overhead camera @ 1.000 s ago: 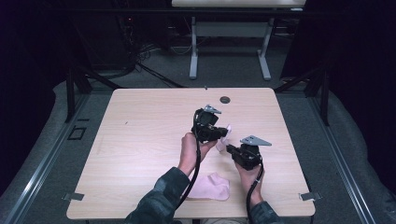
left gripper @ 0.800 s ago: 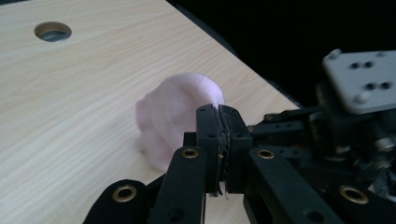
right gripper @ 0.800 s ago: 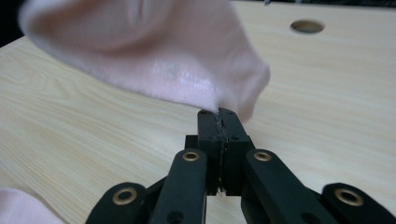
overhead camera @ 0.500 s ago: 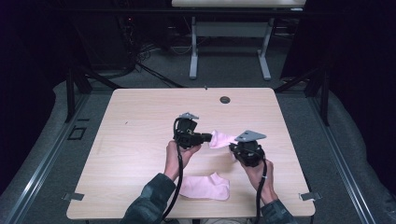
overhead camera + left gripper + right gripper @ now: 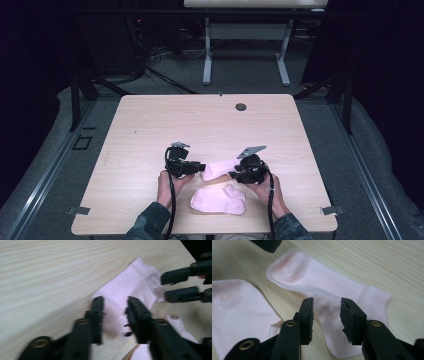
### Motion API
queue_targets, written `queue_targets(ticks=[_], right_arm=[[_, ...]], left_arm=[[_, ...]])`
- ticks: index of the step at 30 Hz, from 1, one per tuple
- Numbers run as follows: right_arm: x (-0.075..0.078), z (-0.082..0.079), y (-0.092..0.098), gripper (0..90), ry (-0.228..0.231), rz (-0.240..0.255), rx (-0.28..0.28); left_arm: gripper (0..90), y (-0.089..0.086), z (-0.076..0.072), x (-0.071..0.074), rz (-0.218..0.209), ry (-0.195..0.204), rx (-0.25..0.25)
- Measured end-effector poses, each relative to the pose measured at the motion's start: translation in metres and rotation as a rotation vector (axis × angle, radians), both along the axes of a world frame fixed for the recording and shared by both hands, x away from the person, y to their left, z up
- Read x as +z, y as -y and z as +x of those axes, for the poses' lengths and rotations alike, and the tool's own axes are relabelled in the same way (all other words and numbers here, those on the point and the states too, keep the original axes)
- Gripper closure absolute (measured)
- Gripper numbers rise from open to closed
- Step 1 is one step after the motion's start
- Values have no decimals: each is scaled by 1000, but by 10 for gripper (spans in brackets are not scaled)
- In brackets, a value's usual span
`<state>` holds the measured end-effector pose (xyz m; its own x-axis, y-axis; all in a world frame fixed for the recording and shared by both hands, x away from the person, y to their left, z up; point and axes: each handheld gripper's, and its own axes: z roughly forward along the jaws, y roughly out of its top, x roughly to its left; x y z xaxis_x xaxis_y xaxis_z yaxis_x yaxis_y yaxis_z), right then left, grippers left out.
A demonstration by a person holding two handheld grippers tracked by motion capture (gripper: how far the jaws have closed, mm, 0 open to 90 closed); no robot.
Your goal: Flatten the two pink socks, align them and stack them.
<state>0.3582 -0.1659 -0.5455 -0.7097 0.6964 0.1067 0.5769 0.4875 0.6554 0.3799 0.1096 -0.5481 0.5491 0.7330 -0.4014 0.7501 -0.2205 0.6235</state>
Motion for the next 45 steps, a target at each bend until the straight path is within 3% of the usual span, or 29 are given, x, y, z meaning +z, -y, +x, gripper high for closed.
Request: queue_targets(ticks=[4, 8, 13, 16, 28, 41, 45], right_arm=[[4, 4, 22, 486, 0, 38, -83], [6, 10, 33, 467, -6, 44, -152], [-1, 20, 32, 476, -26, -5, -158], [-5, 25, 33, 496, -53, -9, -168], [-16, 34, 31, 599, -112, -43, -176], [-18, 30, 29, 788, -101, -59, -179], [-17, 26, 27, 832, -97, -60, -174]], left_arm=[[397, -5, -4, 5, 15, 19, 23], [363, -2, -4, 5, 41, 11, 17], [356, 3, -5, 2, 78, -2, 16], [372, 4, -5, 0, 83, -7, 21], [561, 13, -2, -9, 107, -42, -2], [876, 22, -1, -15, 150, -59, -35], [891, 22, 0, -15, 158, -57, -49]])
